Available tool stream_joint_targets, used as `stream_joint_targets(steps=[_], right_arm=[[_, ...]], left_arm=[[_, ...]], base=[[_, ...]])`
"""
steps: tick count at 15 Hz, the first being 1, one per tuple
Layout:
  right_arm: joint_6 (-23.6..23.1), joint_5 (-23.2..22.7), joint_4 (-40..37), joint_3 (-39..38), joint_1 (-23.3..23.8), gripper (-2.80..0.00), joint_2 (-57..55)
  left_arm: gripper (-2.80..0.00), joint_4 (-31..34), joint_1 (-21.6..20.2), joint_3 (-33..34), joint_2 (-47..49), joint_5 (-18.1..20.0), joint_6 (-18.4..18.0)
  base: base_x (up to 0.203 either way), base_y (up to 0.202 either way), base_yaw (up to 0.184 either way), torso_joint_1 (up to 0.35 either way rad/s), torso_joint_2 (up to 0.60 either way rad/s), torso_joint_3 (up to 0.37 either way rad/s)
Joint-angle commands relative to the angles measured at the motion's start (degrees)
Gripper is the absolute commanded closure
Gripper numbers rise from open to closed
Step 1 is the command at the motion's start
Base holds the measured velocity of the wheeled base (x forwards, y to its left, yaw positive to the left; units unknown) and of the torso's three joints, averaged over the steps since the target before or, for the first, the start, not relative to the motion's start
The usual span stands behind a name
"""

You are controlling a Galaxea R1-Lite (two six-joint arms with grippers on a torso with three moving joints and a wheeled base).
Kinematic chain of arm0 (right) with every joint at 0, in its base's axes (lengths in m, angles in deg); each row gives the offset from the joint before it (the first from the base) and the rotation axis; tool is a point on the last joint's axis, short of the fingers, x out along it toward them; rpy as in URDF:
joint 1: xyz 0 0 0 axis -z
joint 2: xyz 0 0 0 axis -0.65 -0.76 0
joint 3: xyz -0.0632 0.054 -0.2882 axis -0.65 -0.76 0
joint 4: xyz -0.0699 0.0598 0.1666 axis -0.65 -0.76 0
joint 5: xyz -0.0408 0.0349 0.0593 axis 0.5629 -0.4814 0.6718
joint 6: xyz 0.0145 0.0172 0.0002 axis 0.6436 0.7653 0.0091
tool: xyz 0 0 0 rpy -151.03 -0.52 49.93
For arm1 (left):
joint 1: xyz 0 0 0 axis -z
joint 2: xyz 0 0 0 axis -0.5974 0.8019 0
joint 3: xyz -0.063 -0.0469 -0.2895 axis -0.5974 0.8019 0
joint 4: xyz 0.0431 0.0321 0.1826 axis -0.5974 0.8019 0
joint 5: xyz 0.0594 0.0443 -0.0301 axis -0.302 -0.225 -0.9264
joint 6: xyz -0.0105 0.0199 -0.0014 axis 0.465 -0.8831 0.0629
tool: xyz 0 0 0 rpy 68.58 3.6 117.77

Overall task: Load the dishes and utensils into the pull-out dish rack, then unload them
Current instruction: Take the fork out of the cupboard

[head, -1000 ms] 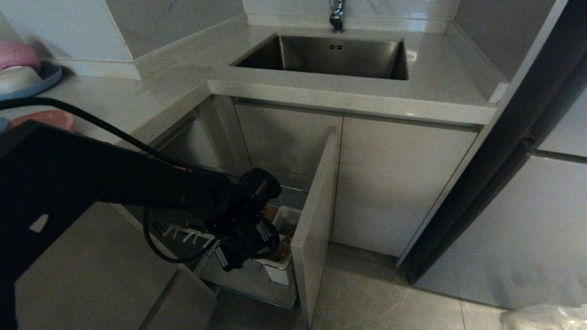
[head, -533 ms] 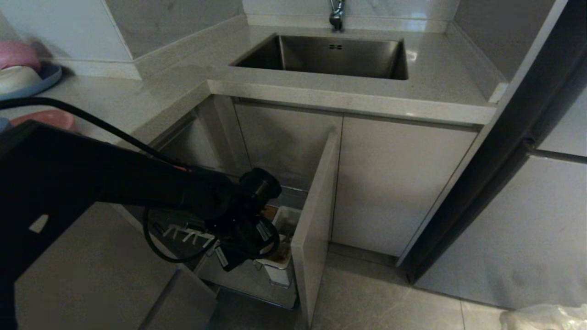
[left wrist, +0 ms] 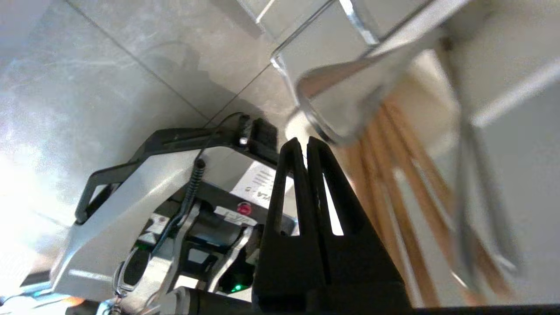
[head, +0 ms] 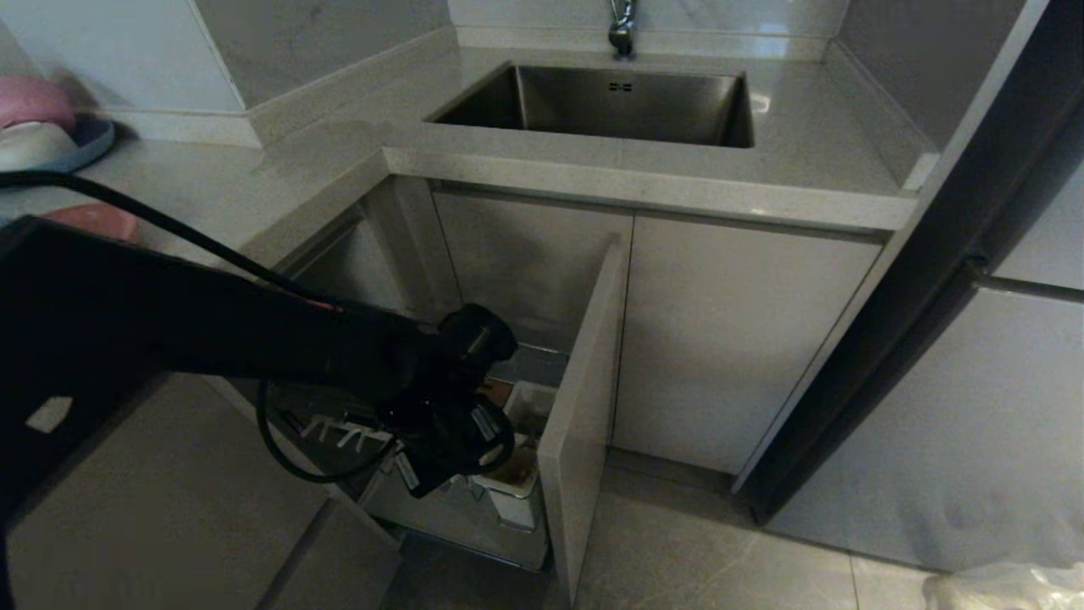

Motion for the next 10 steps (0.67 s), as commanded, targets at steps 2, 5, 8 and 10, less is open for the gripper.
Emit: stream_joint_targets(steps=[2,5,8,10], right_arm=[[0.0,0.0,-0.1,0.0,0.0,0.00,0.0],[0.0,0.0,-0.1,0.0,0.0,0.00,0.0],[0.0,0.0,-0.1,0.0,0.0,0.00,0.0],[0.0,0.0,-0.1,0.0,0.0,0.00,0.0]], left_arm=[[0.00,0.5,0.0,-0.2,-4.9,-0.3,0.3],[0.00,1.4,0.0,-0.5,-7.6,-0.4,0.3],[-2.80,1.2,-0.1,-0.6,-7.8,-0.7,1.9],[-2.80,1.1,-0.3,-0.9,-7.7,-0.8,3.8]], base=[[0.000,0.000,0.000,0.000,0.00,0.000],[0.000,0.000,0.000,0.000,0.00,0.000],[0.000,0.000,0.000,0.000,0.00,0.000],[0.000,0.000,0.000,0.000,0.00,0.000]])
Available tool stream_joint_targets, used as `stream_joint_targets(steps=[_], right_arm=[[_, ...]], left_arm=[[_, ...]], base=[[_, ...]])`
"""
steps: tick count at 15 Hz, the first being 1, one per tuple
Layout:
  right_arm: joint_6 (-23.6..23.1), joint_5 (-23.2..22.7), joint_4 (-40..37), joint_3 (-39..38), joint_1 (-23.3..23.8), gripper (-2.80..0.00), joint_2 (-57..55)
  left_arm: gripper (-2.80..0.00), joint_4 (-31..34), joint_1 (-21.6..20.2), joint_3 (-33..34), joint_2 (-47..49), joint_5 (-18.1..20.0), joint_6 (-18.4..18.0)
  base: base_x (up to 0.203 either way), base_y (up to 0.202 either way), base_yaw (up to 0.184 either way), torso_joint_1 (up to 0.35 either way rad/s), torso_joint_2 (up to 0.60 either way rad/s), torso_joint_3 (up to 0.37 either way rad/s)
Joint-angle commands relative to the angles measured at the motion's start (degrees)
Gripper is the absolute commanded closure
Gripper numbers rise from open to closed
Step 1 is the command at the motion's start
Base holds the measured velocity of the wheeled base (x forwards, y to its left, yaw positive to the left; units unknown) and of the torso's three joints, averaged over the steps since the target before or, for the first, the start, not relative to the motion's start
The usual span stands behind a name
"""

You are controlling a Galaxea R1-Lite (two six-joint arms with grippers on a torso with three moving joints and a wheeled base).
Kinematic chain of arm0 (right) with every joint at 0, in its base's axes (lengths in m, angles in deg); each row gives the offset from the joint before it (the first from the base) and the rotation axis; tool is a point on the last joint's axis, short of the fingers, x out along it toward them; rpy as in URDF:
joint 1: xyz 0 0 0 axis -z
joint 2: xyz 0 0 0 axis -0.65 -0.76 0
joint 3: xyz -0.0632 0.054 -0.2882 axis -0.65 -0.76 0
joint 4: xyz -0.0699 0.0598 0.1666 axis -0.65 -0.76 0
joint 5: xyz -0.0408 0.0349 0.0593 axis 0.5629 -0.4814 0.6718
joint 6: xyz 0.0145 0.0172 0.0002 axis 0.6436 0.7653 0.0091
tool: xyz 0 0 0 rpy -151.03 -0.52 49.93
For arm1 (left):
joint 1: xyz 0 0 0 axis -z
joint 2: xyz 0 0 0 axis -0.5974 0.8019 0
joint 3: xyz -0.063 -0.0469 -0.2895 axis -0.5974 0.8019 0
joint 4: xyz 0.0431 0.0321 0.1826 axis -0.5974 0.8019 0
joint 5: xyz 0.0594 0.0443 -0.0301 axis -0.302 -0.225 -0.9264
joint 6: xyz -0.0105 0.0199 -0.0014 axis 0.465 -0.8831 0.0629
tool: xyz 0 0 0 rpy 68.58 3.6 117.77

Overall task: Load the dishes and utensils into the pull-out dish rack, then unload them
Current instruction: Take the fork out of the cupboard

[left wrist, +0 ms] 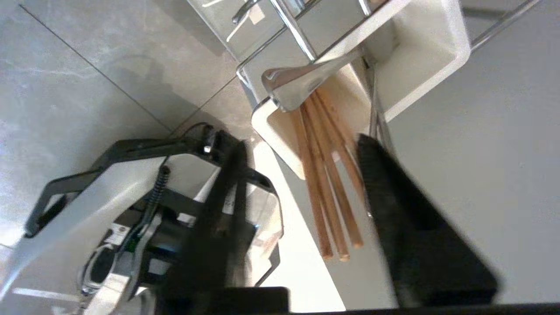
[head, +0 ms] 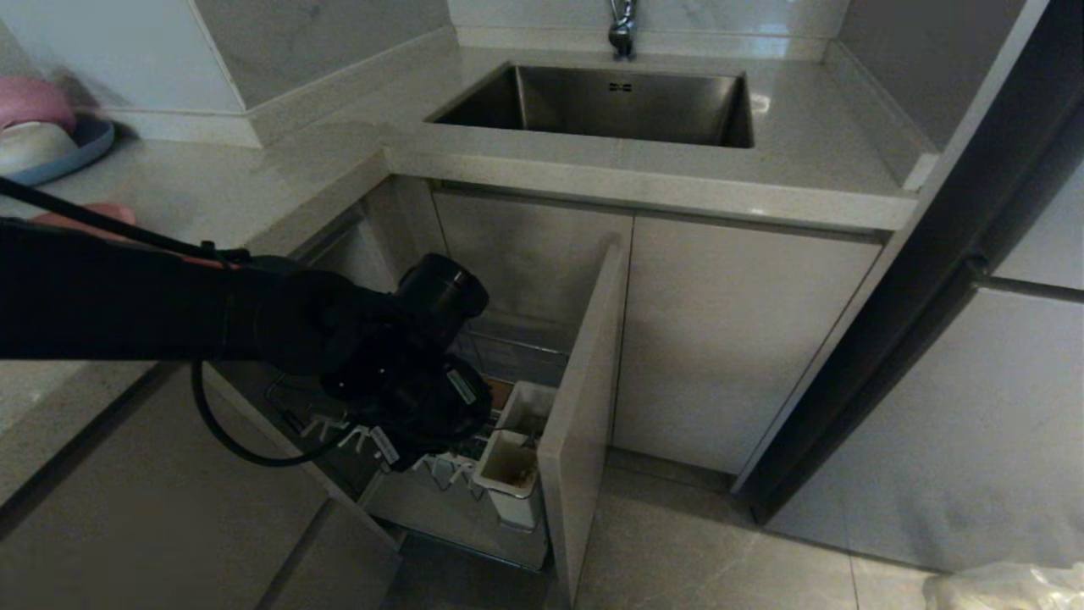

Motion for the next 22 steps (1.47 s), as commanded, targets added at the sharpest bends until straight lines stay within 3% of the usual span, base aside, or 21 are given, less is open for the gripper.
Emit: stream_joint_targets(steps=[1,9,15,22], right_arm=[[0.0,0.0,-0.1,0.0,0.0,0.00,0.0],[0.0,0.0,-0.1,0.0,0.0,0.00,0.0],[0.0,0.0,-0.1,0.0,0.0,0.00,0.0],[-0.1,0.0,-0.1,0.0,0.0,0.00,0.0]], left_arm=[[-2.80,0.1,-0.7,-0.1,0.0,-0.1,0.7],[-2.80,-2.5,-5.4,-2.7,6.0,1.4,1.3],[-2.80,-2.7,-5.6,-4.3,9.0,4.8,1.3],[-2.80,-2.8,-5.6,-4.8,9.9,5.0,1.2]], base=[[0.000,0.000,0.000,0.000,0.00,0.000],[0.000,0.000,0.000,0.000,0.00,0.000],[0.000,0.000,0.000,0.000,0.00,0.000],[0.000,0.000,0.000,0.000,0.00,0.000]])
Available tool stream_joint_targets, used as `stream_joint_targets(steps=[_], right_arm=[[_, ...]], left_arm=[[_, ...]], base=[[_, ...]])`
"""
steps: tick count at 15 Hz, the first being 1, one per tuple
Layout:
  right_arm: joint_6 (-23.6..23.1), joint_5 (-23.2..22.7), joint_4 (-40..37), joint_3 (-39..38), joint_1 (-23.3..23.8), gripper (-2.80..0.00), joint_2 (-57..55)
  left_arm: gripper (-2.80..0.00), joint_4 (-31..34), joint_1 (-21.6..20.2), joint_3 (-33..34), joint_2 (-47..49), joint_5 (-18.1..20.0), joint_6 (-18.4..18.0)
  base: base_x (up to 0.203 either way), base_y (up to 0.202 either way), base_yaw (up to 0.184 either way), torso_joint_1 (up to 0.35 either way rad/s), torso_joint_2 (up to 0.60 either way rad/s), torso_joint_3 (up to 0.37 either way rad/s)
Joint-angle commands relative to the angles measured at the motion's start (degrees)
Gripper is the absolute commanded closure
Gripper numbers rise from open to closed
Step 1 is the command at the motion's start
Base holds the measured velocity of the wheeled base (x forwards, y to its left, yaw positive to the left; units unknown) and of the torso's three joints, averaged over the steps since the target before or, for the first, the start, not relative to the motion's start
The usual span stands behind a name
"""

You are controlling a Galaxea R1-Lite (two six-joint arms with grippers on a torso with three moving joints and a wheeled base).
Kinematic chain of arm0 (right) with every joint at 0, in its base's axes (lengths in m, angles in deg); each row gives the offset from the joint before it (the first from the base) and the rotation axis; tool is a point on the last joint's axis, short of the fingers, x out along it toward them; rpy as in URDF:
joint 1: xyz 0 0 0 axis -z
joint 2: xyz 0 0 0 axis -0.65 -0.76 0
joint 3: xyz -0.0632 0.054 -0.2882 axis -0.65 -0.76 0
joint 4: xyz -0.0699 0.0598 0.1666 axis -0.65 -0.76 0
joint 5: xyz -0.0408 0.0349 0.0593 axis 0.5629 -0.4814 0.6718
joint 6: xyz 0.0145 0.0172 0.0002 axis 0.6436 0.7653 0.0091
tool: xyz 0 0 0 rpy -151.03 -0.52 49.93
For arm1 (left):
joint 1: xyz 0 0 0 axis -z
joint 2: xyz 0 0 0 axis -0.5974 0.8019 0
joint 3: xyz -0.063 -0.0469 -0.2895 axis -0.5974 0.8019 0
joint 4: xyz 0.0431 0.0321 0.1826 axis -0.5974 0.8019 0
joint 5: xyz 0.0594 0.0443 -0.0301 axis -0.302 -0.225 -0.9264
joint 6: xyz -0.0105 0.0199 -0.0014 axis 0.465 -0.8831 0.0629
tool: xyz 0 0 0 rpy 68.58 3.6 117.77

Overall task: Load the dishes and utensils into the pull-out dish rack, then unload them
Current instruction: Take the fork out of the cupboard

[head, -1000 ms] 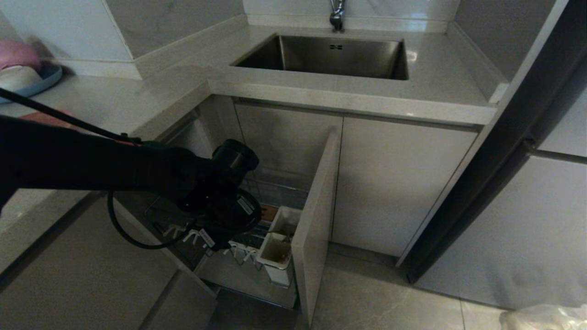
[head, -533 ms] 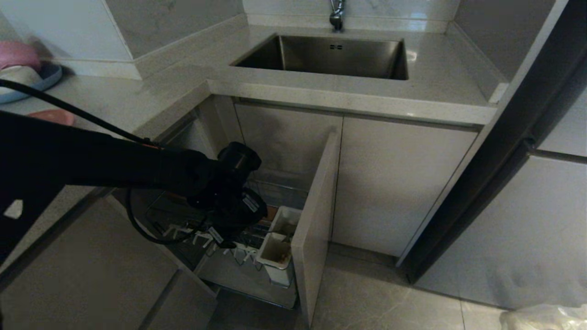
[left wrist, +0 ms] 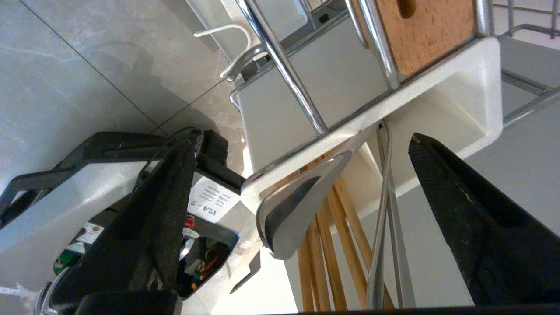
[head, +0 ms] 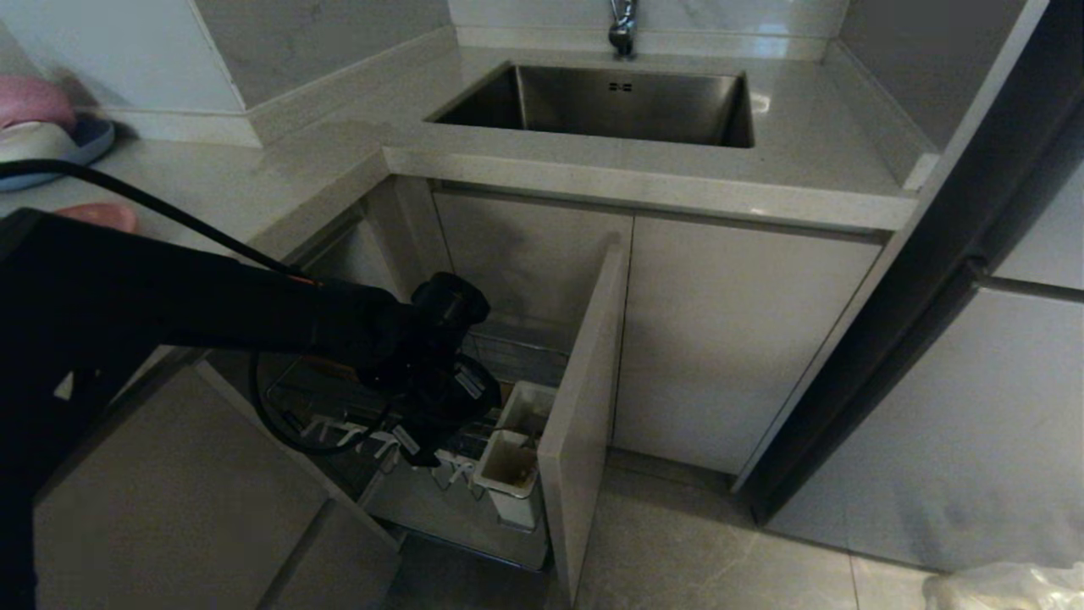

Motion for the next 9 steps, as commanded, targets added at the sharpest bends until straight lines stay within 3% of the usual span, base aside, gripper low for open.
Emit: stream_joint_targets(steps=[1,9], right_arm=[[-0.1,0.0,-0.1,0.0,0.0,0.00,0.0],[-0.1,0.0,-0.1,0.0,0.0,0.00,0.0]], left_arm=[[0.00,0.1,0.0,0.0,0.2,-0.1,0.4],[0.00,0.2,0.2,0.0,0.0,-0.1,0.4]], base=[[0.000,0.000,0.000,0.000,0.00,0.000],[0.000,0.000,0.000,0.000,0.00,0.000]])
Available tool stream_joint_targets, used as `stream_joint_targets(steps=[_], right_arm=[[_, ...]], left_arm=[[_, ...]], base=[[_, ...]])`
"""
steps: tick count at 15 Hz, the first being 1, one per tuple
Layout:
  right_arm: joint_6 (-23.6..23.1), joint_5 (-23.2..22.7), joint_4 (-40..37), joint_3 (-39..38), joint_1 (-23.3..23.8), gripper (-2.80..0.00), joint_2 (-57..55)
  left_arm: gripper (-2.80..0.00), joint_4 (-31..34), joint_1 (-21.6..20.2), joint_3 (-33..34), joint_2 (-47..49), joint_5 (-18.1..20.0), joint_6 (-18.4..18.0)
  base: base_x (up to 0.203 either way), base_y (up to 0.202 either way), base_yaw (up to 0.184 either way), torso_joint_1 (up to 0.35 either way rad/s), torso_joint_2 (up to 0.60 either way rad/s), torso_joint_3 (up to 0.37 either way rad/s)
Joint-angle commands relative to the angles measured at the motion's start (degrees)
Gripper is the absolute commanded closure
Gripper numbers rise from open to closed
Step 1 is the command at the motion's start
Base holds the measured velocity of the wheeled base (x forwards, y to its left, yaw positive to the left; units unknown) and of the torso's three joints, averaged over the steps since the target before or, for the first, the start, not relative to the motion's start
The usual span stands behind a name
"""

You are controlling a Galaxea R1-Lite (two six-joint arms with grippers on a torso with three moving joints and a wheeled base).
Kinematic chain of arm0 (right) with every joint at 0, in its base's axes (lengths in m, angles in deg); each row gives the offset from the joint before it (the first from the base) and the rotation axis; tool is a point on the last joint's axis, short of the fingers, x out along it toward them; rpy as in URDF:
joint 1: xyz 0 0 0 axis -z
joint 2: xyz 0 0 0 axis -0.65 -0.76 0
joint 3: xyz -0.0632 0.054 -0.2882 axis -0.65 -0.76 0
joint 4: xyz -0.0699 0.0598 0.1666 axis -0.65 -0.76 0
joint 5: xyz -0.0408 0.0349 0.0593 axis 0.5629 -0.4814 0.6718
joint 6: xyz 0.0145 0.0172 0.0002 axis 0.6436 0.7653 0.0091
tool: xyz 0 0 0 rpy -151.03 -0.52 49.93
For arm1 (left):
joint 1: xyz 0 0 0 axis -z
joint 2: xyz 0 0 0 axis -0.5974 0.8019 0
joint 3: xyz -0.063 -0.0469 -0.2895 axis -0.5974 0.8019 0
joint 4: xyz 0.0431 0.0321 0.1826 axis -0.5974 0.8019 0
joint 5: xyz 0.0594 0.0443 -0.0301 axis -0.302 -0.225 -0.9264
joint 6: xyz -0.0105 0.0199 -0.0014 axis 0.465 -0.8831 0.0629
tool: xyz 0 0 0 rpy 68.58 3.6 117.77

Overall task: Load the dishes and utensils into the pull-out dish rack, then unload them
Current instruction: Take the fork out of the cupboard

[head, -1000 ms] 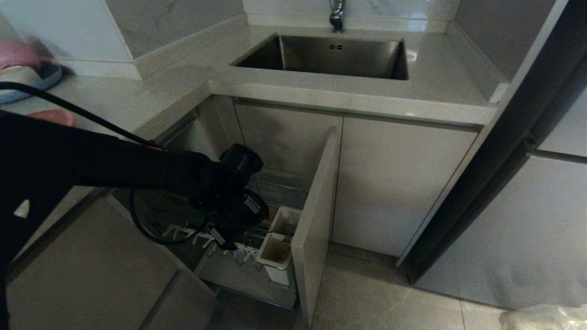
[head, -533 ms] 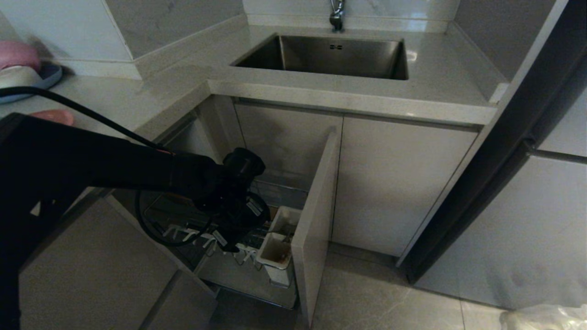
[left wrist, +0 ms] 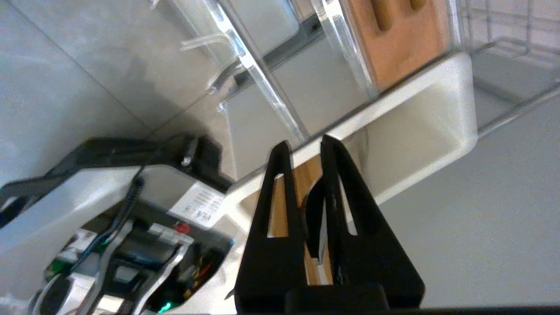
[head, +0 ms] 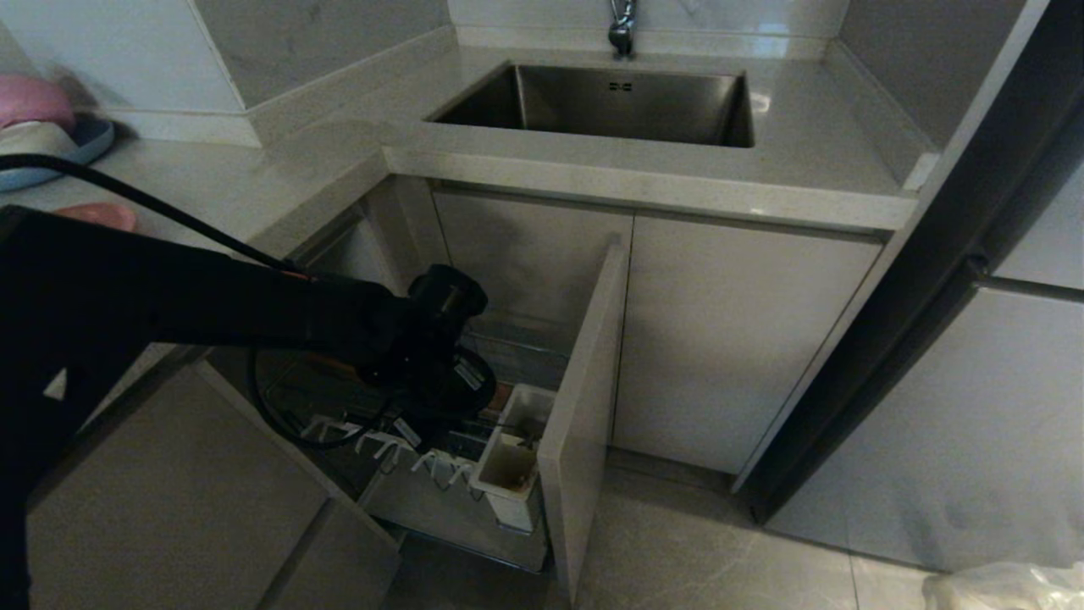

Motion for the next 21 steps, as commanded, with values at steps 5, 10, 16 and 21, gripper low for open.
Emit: stream_joint_targets(steps=[5,10,16,21], right_arm=[[0.0,0.0,-0.1,0.0,0.0,0.00,0.0],[0.0,0.0,-0.1,0.0,0.0,0.00,0.0],[0.0,0.0,-0.1,0.0,0.0,0.00,0.0],[0.0,0.0,-0.1,0.0,0.0,0.00,0.0]], left_arm=[[0.00,0.5,0.0,-0.1,-0.1,0.0,0.3],[0.00,0.7,0.3,-0.2,-7.0,-0.9,0.1],[0.00,1.0,0.9,-0.2,-13.0,-2.0,-0.1],[0.00,1.0,1.4,-0.2,-17.3,-3.5,-0.3]], base=[[0.000,0.000,0.000,0.000,0.00,0.000],[0.000,0.000,0.000,0.000,0.00,0.000],[0.000,0.000,0.000,0.000,0.00,0.000],[0.000,0.000,0.000,0.000,0.00,0.000]])
